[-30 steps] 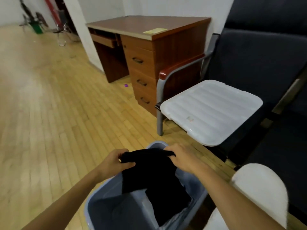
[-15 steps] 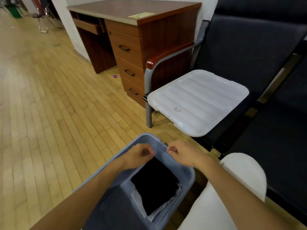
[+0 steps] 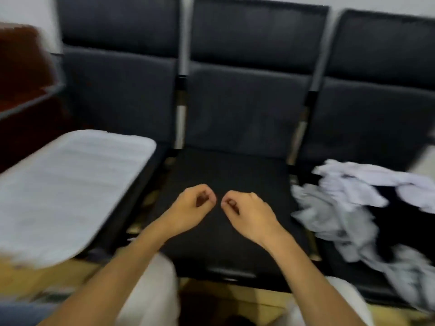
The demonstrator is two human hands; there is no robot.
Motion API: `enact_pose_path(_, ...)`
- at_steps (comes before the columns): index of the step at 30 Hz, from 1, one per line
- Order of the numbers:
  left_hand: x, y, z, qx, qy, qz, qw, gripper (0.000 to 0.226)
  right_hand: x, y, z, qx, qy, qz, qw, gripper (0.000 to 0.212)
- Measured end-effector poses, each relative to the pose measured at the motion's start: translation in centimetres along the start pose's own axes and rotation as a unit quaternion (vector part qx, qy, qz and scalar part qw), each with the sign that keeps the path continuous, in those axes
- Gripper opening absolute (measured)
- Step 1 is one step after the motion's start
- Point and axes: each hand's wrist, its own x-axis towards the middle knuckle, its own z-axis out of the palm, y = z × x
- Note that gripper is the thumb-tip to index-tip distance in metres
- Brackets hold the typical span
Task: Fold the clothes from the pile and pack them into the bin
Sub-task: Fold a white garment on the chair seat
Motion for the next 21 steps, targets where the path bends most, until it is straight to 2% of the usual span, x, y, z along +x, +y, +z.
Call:
enact_pose_path(2,3.9,2.0,4.1,0.002,-0.060,0.007,0.998,0.015,-1.4,6.9,-2.0,-0.019,0.066,0.091,0.993,0.013)
enact_pose_path(5,7.4,4.1,9.6,0.009,-0.106,0.001,0.994,0.012,-4.5,16.3,-5.1,-0.026,0.174,0.249,0.952,0.043)
enact_pose_path(8,8.5,5.8,13.3,0.062,-0.131,0.023,0.989,0.011,-6.4,21.8,-6.3,-0.055,0.144,0.407,0.900,0.075)
enact_pose_path(10,8.6,6.5,14.6,0.082,-0.141,0.042,0.986,0.012,-6.1,23.9,-6.3,-0.003,0.161,0.444,0.881,0.087)
enact_pose_path(11,8.5,6.9,14.9,0.090,-0.142,0.053,0.984,0.012,-5.8,24.9,-6.4,0.018,0.207,0.436,0.876,0.091)
enact_pose_path(13,8.5,7.1,14.9,0.125,-0.135,0.087,0.979,0.011,-5.3,26.2,-7.4,0.015,0.325,0.399,0.857,0.093)
enact_pose_path(16,8.4,7.1,13.5,0.186,-0.139,0.112,0.966,0.009,-5.2,28.2,-10.3,0.044,0.435,0.441,0.784,0.097)
enact_pose_path(18,8.4,6.7,12.1,0.205,-0.139,0.115,0.962,0.010,-5.5,30.7,-11.7,0.036,0.438,0.493,0.751,0.090)
enact_pose_path(21,8.1,6.2,10.1,0.224,-0.130,0.109,0.960,0.010,-6.8,33.7,-12.4,-0.056,0.374,0.540,0.752,0.059)
